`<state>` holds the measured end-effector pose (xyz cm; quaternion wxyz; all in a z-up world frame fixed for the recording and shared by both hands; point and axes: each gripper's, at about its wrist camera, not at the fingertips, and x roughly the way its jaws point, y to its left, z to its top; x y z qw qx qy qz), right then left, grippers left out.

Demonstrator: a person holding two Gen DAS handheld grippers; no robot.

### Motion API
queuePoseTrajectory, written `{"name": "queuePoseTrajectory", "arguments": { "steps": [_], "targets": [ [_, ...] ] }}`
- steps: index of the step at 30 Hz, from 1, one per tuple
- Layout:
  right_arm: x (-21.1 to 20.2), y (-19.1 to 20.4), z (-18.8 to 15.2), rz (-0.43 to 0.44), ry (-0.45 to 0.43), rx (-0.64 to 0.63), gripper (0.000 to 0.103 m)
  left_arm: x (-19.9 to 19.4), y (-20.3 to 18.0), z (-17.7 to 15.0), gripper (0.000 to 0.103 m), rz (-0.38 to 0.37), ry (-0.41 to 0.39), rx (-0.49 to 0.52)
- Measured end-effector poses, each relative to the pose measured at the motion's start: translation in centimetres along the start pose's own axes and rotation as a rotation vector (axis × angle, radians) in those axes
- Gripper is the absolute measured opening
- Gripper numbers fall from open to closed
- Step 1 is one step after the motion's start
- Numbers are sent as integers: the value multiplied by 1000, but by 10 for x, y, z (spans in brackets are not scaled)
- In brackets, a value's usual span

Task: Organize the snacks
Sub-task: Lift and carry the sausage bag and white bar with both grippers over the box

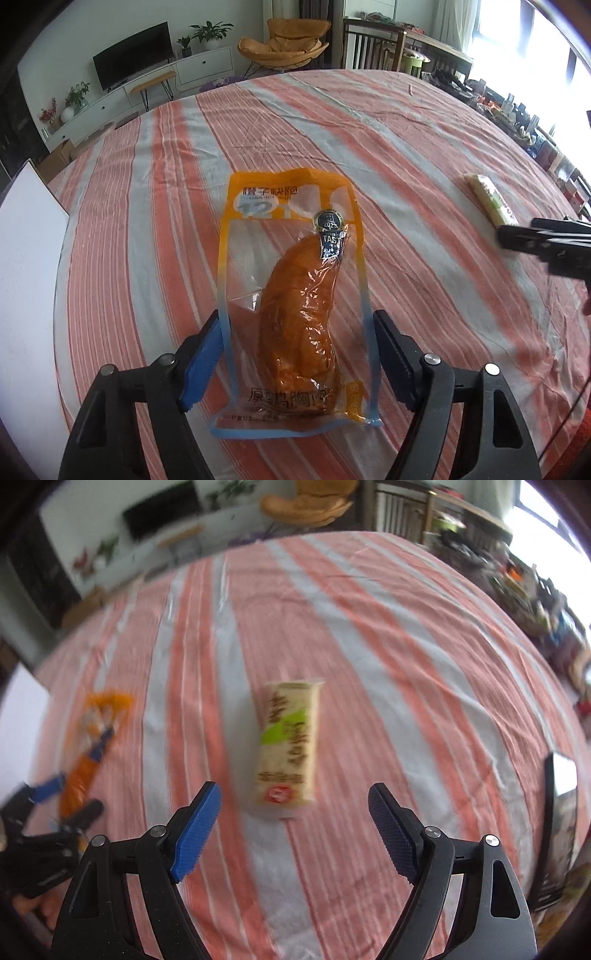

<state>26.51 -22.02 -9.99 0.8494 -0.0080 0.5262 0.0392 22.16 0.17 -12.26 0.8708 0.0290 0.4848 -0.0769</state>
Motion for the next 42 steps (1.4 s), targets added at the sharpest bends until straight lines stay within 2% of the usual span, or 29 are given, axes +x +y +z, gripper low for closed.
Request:
{"name": "queuePoseTrajectory", "arguments": {
  "steps": [2, 3, 4, 5, 6, 7, 11, 18, 21, 24, 26, 30, 34, 38, 42],
  "targets": [
    [9, 11, 3, -26, 1, -4, 82, -10, 3, 0, 60, -9, -30, -15],
    [14, 12, 3, -38, 7, 10, 82, -18, 5, 1, 47, -4, -45, -26],
    [17, 12, 3, -38, 17, 29, 81, -21, 8, 1, 47, -31, -39, -43],
    [19, 12, 2, -23, 27, 52, 72, -22, 11, 1, 47, -54, -34, -63],
    [17, 12, 2, -41, 12, 52, 57, -20, 13, -1, 47, -66, -26, -78],
    [14, 13, 1, -66, 3, 39, 34, -19, 16, -4, 47, -71, -29, -96],
    [6, -6, -3, 12, 9, 97, 33, -28, 15, -12, 46, -94, -55, -129],
    [-34, -33, -21, 147, -74, 179, 33, -72, 20, -19, 46, -189, -118, -193],
    [-46, -28, -26, 201, -85, 198, 33, -106, 28, -22, 46, -228, -164, -218],
    [-66, -8, -27, 240, -107, 156, 33, -147, 46, -29, 46, -252, -214, -244],
    [-83, 14, -29, 275, -124, 109, 33, -176, 65, -38, 46, -243, -246, -267],
    [-122, 76, -31, 368, -167, -7, 33, -227, 117, -65, 46, -139, -290, -318],
    [-165, 170, -35, 545, -192, -156, 33, -264, 184, -107, 47, 64, -293, -412],
    [-193, 258, -45, 686, -176, -316, 34, -274, 240, -152, 50, 227, -243, -519],
    [-191, 330, -66, 770, -105, -424, 36, -269, 267, -187, 62, 308, -197, -584]
  ]
}}
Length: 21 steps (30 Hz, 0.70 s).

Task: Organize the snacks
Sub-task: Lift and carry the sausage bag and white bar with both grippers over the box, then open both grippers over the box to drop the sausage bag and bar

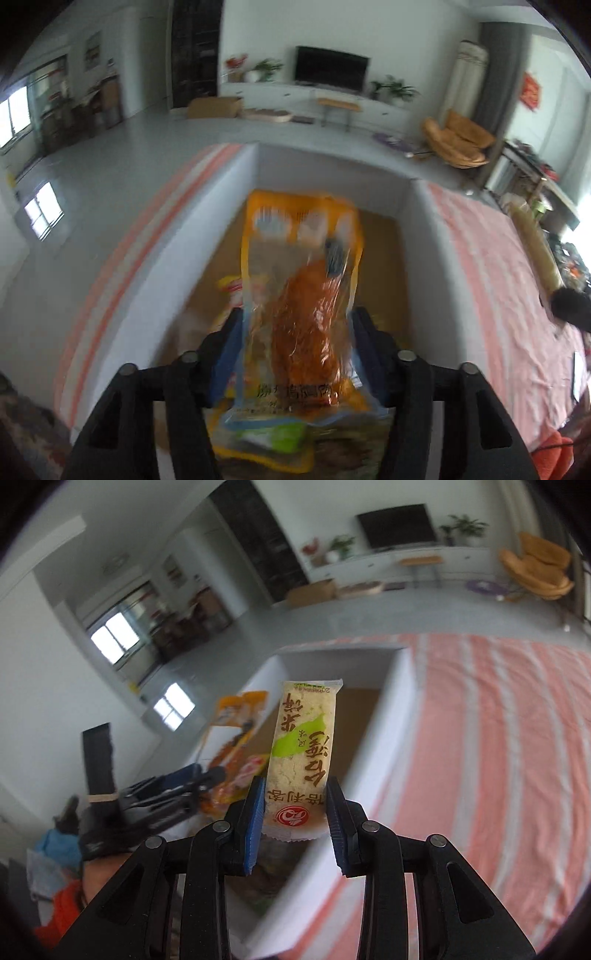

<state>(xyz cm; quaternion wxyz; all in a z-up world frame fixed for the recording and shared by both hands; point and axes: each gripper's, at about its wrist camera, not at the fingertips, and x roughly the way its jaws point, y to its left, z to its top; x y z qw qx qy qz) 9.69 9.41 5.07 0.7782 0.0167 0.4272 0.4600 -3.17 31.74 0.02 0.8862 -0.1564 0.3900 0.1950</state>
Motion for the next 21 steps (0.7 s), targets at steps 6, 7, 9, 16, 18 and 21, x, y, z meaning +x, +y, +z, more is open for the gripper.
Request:
{"name": "queuePoseTrajectory", "arguments": {
  "steps": [6, 7, 9, 16, 18, 21],
  "targets": [
    [44, 9, -16, 126, 113, 49, 63, -10, 12, -10, 90, 50, -57, -7],
    [42, 7, -18, 112, 108, 49, 63, -15, 7, -10, 93, 61, -79, 15],
    [38, 3, -19, 77, 95, 48, 63, -20, 1, -9, 97, 77, -100, 45],
    [17, 19, -23, -64, 46, -45, 65, -53, -30, -7, 103, 128, -181, 81],
    [10, 27, -28, -101, 35, -75, 65, -61, -35, -7, 103, 177, -205, 59],
    [4, 33, -31, -152, 33, -105, 66, -71, -37, -9, 103, 166, -215, 47]
  ]
}}
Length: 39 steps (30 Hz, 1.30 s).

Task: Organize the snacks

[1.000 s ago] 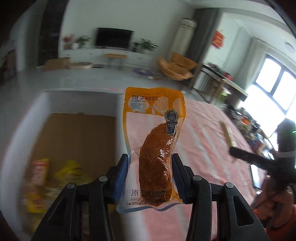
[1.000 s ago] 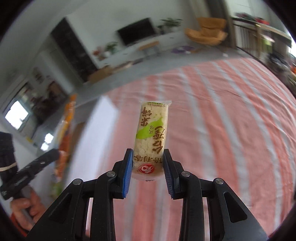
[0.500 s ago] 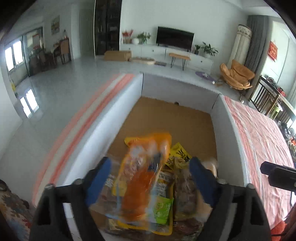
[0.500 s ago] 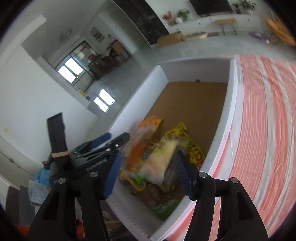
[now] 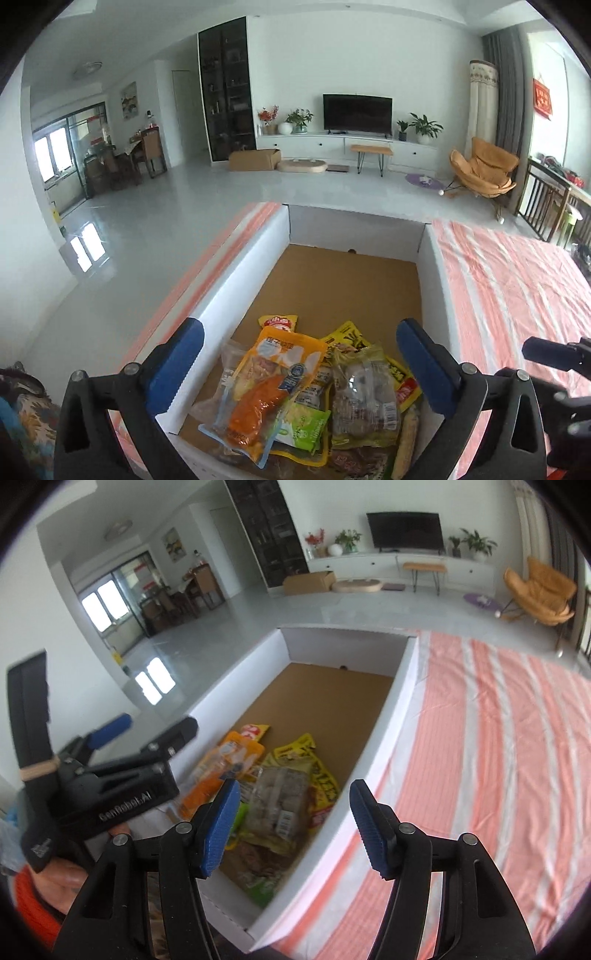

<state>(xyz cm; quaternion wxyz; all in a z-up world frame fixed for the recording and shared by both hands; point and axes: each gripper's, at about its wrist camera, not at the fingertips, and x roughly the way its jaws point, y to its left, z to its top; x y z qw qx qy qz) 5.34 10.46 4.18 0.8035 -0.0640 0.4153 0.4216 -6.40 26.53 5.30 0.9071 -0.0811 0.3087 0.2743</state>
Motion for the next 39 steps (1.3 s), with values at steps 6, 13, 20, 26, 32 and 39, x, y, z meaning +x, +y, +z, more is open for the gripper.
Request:
{"name": "queuePoseTrajectory", "arguments": {
  "steps": [6, 13, 20, 26, 32, 39],
  "targets": [
    [-1, 11, -1, -68, 17, -34, 71, -9, 1, 0, 103, -7, 11, -6],
    [0, 24, -5, -107, 33, -53, 73, -14, 3, -7, 103, 50, 14, 40],
    [-3, 25, -4, -150, 4, -41, 75, -14, 12, -12, 103, 54, 37, 23],
    [3, 32, -5, -192, 0, -64, 75, -13, 23, -13, 103, 24, 50, 23],
    [5, 40, -4, -208, -1, -88, 75, -9, 34, -13, 103, -19, 93, -11],
    [8, 46, -4, -221, -3, -113, 75, -8, 37, -14, 103, -26, 109, -18]
  ]
}}
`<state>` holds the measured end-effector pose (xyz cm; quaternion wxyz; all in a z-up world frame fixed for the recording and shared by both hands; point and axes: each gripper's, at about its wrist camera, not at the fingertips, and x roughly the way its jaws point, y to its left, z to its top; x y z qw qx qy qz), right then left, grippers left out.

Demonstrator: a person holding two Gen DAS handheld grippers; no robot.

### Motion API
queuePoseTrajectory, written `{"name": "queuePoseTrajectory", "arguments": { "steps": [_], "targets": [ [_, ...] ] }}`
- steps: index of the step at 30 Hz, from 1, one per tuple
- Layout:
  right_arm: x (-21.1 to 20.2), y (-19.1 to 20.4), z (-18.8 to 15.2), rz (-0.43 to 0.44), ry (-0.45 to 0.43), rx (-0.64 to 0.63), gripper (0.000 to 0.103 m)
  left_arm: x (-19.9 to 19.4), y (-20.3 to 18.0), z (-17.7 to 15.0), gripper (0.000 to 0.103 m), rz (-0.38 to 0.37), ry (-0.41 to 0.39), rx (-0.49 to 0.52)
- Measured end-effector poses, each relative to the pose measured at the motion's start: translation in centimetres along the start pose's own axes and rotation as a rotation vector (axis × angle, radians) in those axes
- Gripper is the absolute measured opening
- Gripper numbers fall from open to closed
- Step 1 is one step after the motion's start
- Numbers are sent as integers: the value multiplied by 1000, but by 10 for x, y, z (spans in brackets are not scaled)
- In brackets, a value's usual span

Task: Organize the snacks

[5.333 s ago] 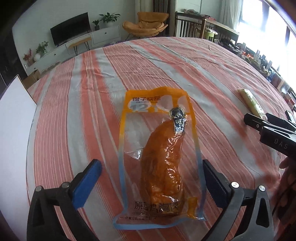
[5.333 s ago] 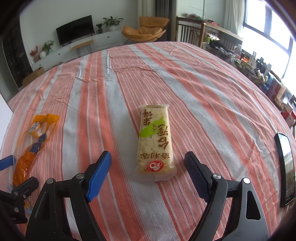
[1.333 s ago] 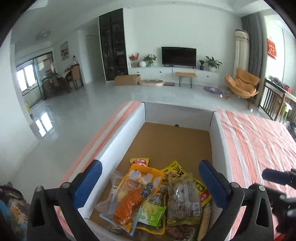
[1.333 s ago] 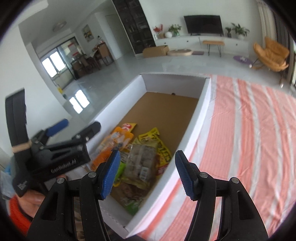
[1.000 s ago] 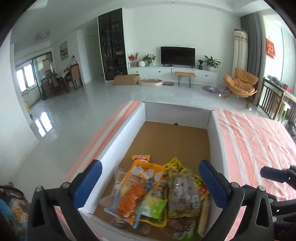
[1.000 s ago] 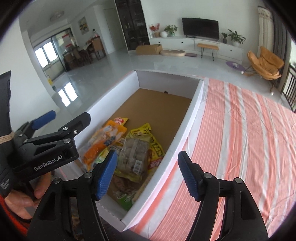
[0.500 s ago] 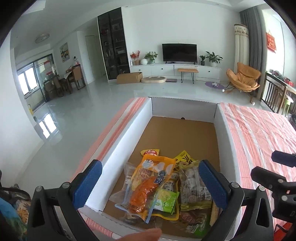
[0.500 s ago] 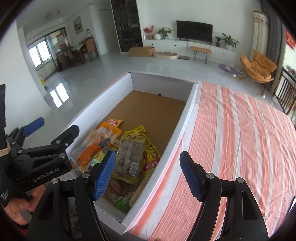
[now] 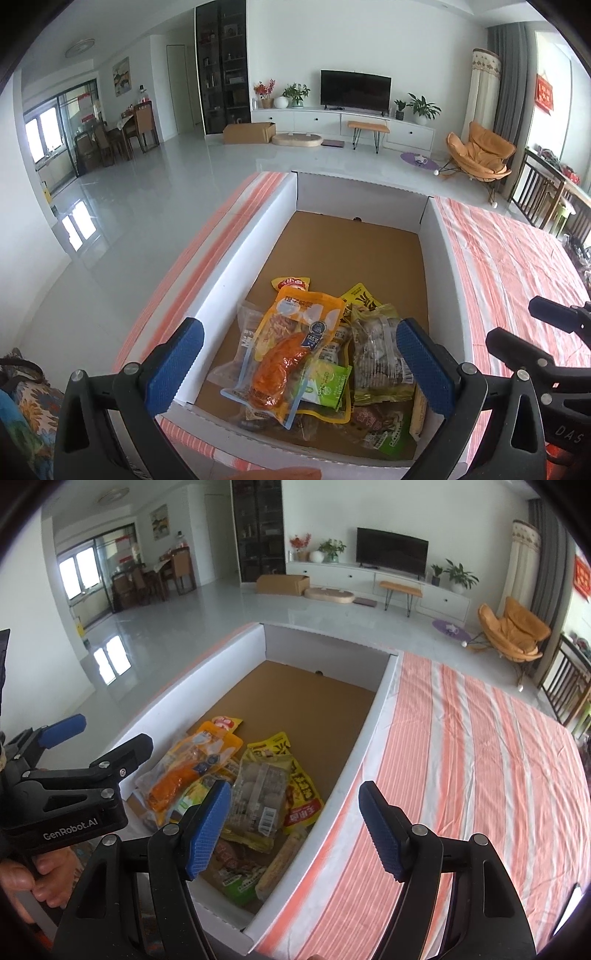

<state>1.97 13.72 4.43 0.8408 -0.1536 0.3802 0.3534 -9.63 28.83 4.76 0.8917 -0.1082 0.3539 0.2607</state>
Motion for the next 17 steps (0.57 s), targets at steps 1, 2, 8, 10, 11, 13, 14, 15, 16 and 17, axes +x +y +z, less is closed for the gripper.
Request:
{"name": "queuePoseTrajectory", "arguments": {
  "steps": [1, 2, 8, 10, 11, 13, 14, 15, 16, 17],
  "targets": [
    [0, 1, 0, -1, 1, -2, 75, 0, 0, 0, 103, 5, -2, 0],
    [1, 1, -1, -2, 4, -5, 75, 1, 0, 0, 103, 9, -3, 2],
    [1, 1, -1, -2, 7, -5, 75, 2, -2, 0, 103, 10, -3, 13],
    [0, 2, -1, -1, 8, -6, 75, 2, -2, 1, 103, 9, -2, 13],
    [0, 2, -1, -1, 8, -6, 75, 3, -1, 0, 103, 1, 1, 8],
    [2, 3, -2, 0, 11, -10, 75, 5, 1, 0, 103, -16, 10, -4],
    [2, 3, -2, 1, 14, -12, 75, 7, 3, -1, 103, -26, 20, -16],
    [3, 3, -3, 4, 16, -13, 75, 8, 4, -2, 103, -28, 30, -27],
    [3, 4, -3, 6, 17, -14, 75, 9, 5, -3, 103, -28, 36, -30],
    [4, 4, -3, 7, 17, -14, 75, 9, 5, -3, 103, -28, 38, -30]
  ]
}}
